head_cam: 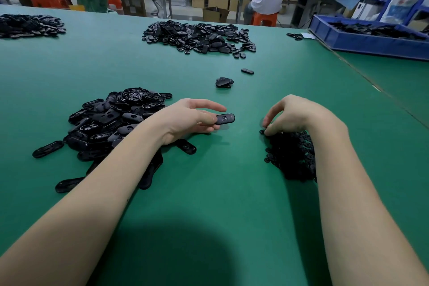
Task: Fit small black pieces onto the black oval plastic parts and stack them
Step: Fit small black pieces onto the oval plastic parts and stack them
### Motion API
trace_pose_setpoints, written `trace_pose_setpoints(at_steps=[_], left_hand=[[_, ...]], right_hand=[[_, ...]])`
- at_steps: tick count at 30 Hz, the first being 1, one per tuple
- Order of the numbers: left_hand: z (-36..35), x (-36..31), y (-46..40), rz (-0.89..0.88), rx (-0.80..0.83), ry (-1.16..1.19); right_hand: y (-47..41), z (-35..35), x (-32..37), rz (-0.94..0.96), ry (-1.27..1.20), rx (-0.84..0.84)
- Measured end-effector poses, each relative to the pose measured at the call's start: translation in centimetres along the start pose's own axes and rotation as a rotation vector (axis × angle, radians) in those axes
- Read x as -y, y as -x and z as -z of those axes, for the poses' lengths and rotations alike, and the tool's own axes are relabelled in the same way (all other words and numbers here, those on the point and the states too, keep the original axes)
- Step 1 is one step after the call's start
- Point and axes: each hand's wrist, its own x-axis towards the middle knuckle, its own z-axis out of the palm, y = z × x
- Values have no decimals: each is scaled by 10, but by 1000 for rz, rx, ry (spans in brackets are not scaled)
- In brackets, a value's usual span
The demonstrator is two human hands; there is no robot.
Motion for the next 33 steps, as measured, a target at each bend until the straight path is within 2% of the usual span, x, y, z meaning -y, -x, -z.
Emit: trace_pose_setpoints(at_steps=[15, 23, 28, 33], left_hand=[[-2, -1, 1, -14, -33, -50], [-6, 0, 1, -54, -148, 32], [-7, 0, 0, -116, -189, -90], [-8, -2, 1, -150, -184, -168]], right_hand=[[0, -6, 1, 73, -73, 33], [1, -10, 10, 187, -189, -9], [2, -14, 20, 247, -257, -20], [7, -16, 28, 336, -393, 42]])
